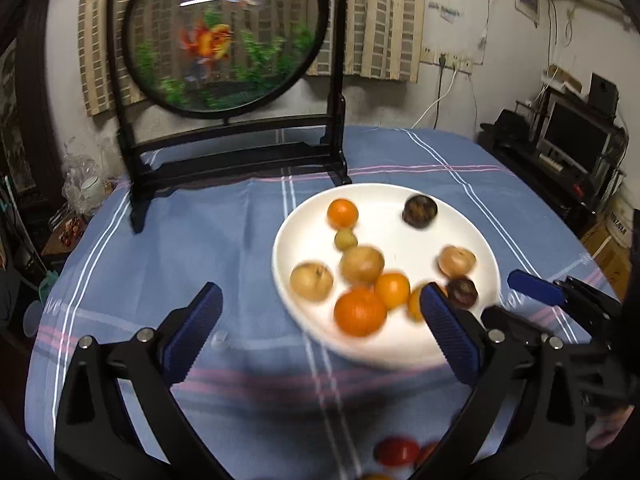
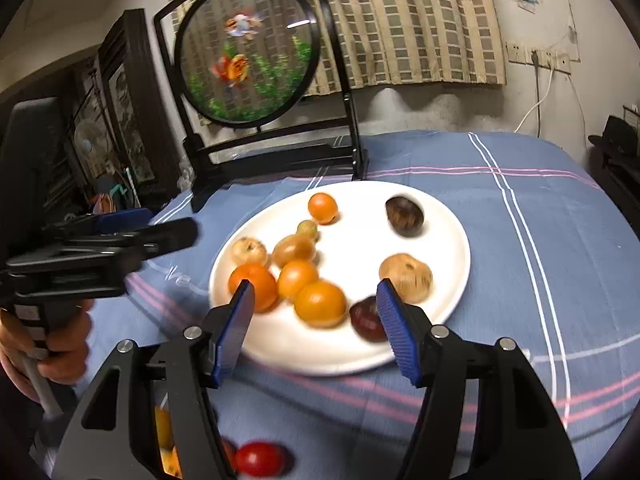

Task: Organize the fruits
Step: 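Carry both fruits onto the white plate and open both grippers, then grasp a small yellow-green fruit with the right gripper while the left gripper grasps a dark red plum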

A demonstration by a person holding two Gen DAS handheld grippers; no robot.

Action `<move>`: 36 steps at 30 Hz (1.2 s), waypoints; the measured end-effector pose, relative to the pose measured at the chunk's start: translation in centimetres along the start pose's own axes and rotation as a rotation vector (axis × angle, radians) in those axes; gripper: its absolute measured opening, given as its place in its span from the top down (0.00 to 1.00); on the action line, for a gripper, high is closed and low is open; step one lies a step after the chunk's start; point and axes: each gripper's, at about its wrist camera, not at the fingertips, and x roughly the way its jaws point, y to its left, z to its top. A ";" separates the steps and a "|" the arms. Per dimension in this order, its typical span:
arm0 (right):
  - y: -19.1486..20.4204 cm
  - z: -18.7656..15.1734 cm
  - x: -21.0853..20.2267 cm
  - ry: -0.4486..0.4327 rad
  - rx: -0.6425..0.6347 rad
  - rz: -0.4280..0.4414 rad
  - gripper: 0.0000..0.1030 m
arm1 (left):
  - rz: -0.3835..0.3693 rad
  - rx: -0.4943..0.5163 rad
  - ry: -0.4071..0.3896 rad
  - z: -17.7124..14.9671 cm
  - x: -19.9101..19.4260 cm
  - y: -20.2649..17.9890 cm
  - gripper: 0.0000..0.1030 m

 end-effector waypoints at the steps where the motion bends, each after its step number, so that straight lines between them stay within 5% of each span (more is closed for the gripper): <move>1: 0.3 -0.5 -0.6 0.000 -0.005 -0.003 0.38 | -0.004 -0.012 -0.005 -0.9 -1.0 0.5 0.02; 8: 1.4 -3.7 -3.1 0.046 0.004 0.050 0.38 | 0.035 -0.094 -0.048 -6.8 -5.2 3.5 0.02; 17: 3.2 -7.2 -5.8 0.132 -0.146 0.077 0.38 | 0.106 -0.110 -0.033 -12.2 -7.3 5.5 0.02; 26: 5.3 -9.4 -4.1 0.296 -0.225 0.052 0.38 | 0.100 -0.014 -0.024 -12.9 -8.2 3.6 0.02; 31: 5.7 -9.9 -4.2 0.302 -0.249 0.054 0.38 | 0.108 -0.004 -0.021 -12.9 -8.2 3.4 0.02; 36: 5.6 -9.9 -4.2 0.306 -0.249 0.046 0.50 | 0.098 0.002 -0.021 -12.9 -8.3 3.3 0.02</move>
